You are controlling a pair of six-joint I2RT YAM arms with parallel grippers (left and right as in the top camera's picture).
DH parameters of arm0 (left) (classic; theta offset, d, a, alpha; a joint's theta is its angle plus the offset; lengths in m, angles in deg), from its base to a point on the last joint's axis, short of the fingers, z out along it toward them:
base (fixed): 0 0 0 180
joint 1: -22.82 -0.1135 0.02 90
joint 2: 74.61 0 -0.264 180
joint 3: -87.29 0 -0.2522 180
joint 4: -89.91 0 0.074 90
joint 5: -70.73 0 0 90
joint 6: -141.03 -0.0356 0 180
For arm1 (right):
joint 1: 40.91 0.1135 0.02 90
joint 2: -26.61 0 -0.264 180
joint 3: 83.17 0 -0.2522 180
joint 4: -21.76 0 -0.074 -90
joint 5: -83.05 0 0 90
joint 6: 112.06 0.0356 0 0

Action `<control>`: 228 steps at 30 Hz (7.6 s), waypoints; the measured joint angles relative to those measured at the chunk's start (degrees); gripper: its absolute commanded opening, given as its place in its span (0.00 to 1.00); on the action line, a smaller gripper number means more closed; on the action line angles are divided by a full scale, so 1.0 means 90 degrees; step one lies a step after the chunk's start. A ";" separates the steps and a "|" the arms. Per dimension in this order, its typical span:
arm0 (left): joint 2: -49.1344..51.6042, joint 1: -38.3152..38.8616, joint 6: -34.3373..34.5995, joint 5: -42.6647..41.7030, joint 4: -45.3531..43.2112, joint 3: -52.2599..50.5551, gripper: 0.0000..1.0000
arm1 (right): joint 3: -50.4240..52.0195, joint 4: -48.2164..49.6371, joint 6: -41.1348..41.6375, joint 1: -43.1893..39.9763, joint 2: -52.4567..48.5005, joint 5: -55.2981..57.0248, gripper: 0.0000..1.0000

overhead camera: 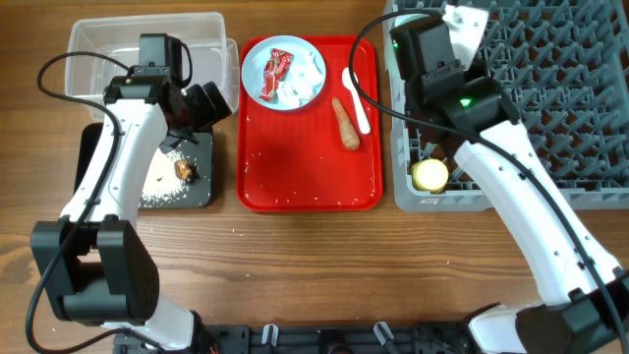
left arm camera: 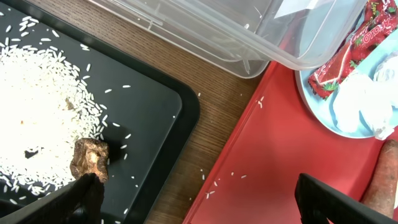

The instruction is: Sort waste into correct bins and load items into the dishwasher rack

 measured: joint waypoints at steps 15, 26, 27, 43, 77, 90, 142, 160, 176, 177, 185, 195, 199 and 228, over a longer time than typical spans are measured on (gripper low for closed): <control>0.0000 0.0002 0.0002 0.0000 0.0000 0.0000 1.00 | 0.0002 0.0950 -0.4214 0.0000 -0.1897 0.2679 0.04; 0.0000 0.0000 0.0000 0.0000 0.0000 0.0000 1.00 | 0.0002 0.1044 -0.4862 0.0044 -0.2701 0.3128 0.04; 0.0000 0.0002 0.0000 0.0000 0.0000 0.0000 1.00 | 0.0002 0.1064 -0.4874 0.0053 -0.2715 0.3145 0.04; 0.0000 0.0002 0.0002 0.0002 0.0000 0.0000 1.00 | 0.0002 0.1115 -0.5022 0.0806 -0.2858 0.3121 0.79; 0.0000 0.0002 0.0000 0.0002 0.0000 0.0000 1.00 | -0.0495 0.3096 -0.2579 0.1005 -0.0860 -0.4894 0.79; 0.0000 0.0000 0.0000 0.0002 0.0000 0.0000 1.00 | -0.1627 0.3274 -0.0877 0.1008 -0.1894 -0.5447 0.79; 0.0000 0.0002 0.0000 0.0002 0.0000 0.0000 1.00 | -0.2217 0.2980 0.0408 0.1013 -0.5362 -0.4418 0.66; 0.0000 0.0002 0.0002 0.0002 -0.0100 0.0000 1.00 | -0.2822 -0.0233 0.0731 0.1013 -0.5149 -0.6516 0.75; 0.0000 0.0002 0.0002 0.0000 -0.0172 0.0000 1.00 | -0.2713 0.0187 0.0821 0.0724 -0.3944 -0.6853 1.00; 0.0000 0.0002 0.0002 0.0000 -0.0170 0.0000 1.00 | -0.2713 0.0223 0.0821 0.0627 -0.3723 -0.6851 1.00; 0.0000 0.0233 -0.0092 -0.0104 -0.0185 0.0000 1.00 | -0.2737 0.0291 0.0809 -0.0488 -0.2106 -0.6810 1.00; 0.0012 0.0925 -0.0338 -0.0226 -0.0437 0.0000 1.00 | -0.2735 -0.0202 0.0580 -0.0282 -0.2110 -0.7291 1.00; 0.0051 0.0920 -0.0338 -0.0240 -0.0461 0.0000 1.00 | -0.2735 -0.0257 0.0500 -0.0015 -0.2110 -0.7485 1.00; 0.0491 -0.0007 0.0578 -0.0624 -0.0049 0.0000 1.00 | -0.0168 0.3028 -0.0102 0.0148 -0.2642 -0.9690 1.00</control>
